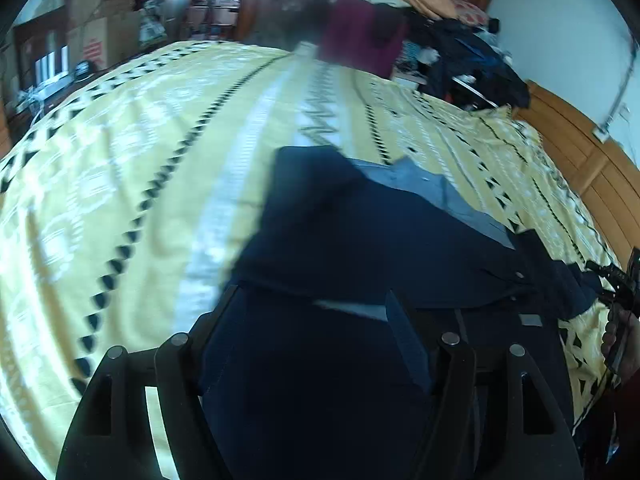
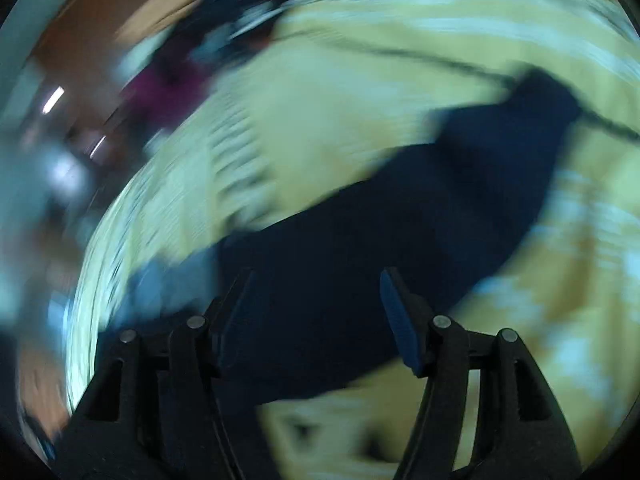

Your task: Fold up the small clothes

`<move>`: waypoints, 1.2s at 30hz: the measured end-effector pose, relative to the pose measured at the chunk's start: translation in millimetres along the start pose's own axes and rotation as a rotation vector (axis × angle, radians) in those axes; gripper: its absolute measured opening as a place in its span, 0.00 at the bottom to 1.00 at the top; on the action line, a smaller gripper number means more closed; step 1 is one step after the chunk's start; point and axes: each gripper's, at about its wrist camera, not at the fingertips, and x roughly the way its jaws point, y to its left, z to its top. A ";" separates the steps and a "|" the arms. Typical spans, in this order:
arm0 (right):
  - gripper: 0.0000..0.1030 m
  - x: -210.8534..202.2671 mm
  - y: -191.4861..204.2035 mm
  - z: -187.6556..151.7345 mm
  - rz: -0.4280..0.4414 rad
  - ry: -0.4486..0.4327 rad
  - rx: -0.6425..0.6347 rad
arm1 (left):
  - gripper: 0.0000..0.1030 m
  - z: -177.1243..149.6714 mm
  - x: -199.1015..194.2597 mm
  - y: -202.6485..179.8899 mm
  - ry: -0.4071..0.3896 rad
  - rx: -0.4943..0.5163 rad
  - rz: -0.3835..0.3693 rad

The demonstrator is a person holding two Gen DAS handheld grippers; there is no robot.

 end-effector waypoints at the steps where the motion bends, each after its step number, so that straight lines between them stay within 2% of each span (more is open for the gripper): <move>1: 0.61 -11.1 -35.5 13.6 -0.025 -0.043 0.111 | 0.72 3.7 3.1 -16.3 -0.001 0.020 -0.015; 3: 0.62 -25.2 -76.8 34.8 -0.051 -0.107 0.211 | 0.72 11.1 9.4 -48.8 -0.003 0.064 -0.048; 5: 0.62 -17.2 -108.3 61.9 -0.072 -0.107 0.237 | 0.73 15.1 14.1 -77.6 -0.003 0.099 -0.074; 9: 0.62 11.0 -123.7 84.4 -0.089 -0.053 0.247 | 0.74 24.4 30.7 -119.8 0.019 0.148 -0.105; 12: 0.62 16.9 -126.3 90.8 -0.149 -0.065 0.195 | 0.74 26.5 44.1 -137.2 0.037 0.153 -0.117; 15: 0.60 29.0 -121.4 87.2 -0.158 -0.068 0.129 | 0.74 24.1 53.0 -143.8 0.052 0.164 -0.113; 16: 0.37 32.7 -119.2 82.1 -0.153 -0.063 0.113 | 0.74 22.7 56.5 -144.1 0.058 0.167 -0.113; 17: 0.19 34.3 -113.6 82.2 -0.120 -0.054 0.100 | 0.74 21.6 58.7 -142.4 0.063 0.168 -0.112; 18: 0.12 29.2 -98.3 82.5 -0.066 -0.059 0.077 | 0.74 21.2 60.7 -143.2 0.067 0.166 -0.113; 20: 0.12 10.4 -38.6 73.2 0.077 -0.104 -0.028 | 0.74 21.5 62.2 -141.1 0.065 0.158 -0.121; 23: 0.11 -7.6 70.0 40.9 0.326 -0.096 -0.187 | 0.74 27.2 61.4 -132.5 0.050 0.143 -0.141; 26: 0.11 -6.0 189.1 -11.0 0.566 -0.020 -0.307 | 0.74 38.6 62.5 -124.5 0.032 0.132 -0.182; 28: 0.11 6.4 262.3 -54.6 0.676 0.047 -0.387 | 0.74 46.3 62.3 -117.2 0.015 0.123 -0.213; 32: 0.12 62.1 367.6 -159.2 0.752 0.224 -0.507 | 0.74 54.8 41.8 -76.0 -0.057 0.005 -0.212; 34: 0.13 92.6 395.2 -200.2 0.722 0.277 -0.567 | 0.75 52.0 31.6 -51.8 -0.063 -0.028 -0.187; 36: 0.13 132.5 408.1 -241.8 0.685 0.390 -0.593 | 0.75 46.5 29.2 -30.6 -0.038 -0.053 -0.185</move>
